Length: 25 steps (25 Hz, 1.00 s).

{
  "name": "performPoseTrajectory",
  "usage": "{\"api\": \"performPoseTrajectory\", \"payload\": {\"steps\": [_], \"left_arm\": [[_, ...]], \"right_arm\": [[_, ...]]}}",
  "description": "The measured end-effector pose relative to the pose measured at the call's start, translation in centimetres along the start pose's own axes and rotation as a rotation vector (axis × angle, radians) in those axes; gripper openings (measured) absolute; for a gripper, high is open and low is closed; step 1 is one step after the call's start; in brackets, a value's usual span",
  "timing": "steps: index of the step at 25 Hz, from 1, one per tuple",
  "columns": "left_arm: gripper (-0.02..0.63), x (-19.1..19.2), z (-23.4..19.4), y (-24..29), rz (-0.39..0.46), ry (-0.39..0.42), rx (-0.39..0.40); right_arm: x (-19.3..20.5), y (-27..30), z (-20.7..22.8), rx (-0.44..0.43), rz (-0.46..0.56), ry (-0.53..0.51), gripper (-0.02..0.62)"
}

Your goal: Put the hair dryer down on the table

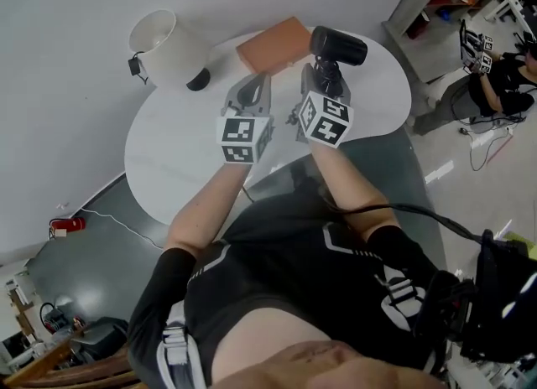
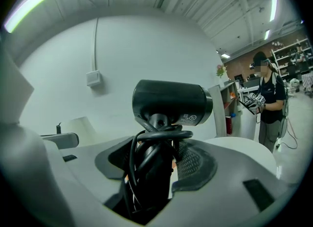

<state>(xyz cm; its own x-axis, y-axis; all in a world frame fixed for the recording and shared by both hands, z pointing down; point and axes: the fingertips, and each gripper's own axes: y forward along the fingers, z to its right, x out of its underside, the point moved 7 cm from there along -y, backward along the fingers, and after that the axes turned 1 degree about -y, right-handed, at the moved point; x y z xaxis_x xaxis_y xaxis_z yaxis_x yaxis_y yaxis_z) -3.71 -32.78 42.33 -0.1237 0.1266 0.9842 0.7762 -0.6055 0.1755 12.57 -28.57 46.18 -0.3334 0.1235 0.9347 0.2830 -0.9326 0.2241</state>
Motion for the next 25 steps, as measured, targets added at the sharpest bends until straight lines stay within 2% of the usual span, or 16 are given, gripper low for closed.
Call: {"api": "performPoseTrajectory", "payload": {"steps": [9, 14, 20, 25], "left_arm": [[0.032, 1.0, 0.7, 10.3, -0.089, 0.058, 0.118], [0.032, 2.4, 2.5, 15.0, -0.135, 0.101, 0.199], [0.032, 2.8, 3.3, 20.1, -0.191, 0.071, 0.27], [0.032, 3.7, 4.7, 24.4, -0.222, 0.111, 0.332]], "right_arm": [[1.1, 6.4, 6.5, 0.19, -0.049, 0.088, 0.245], [2.2, 8.4, 10.5, 0.283, -0.095, 0.132, 0.245], [2.3, 11.2, 13.7, 0.383, -0.105, 0.19, 0.245], [3.4, 13.8, 16.8, 0.472, -0.158, 0.222, 0.245]]}}
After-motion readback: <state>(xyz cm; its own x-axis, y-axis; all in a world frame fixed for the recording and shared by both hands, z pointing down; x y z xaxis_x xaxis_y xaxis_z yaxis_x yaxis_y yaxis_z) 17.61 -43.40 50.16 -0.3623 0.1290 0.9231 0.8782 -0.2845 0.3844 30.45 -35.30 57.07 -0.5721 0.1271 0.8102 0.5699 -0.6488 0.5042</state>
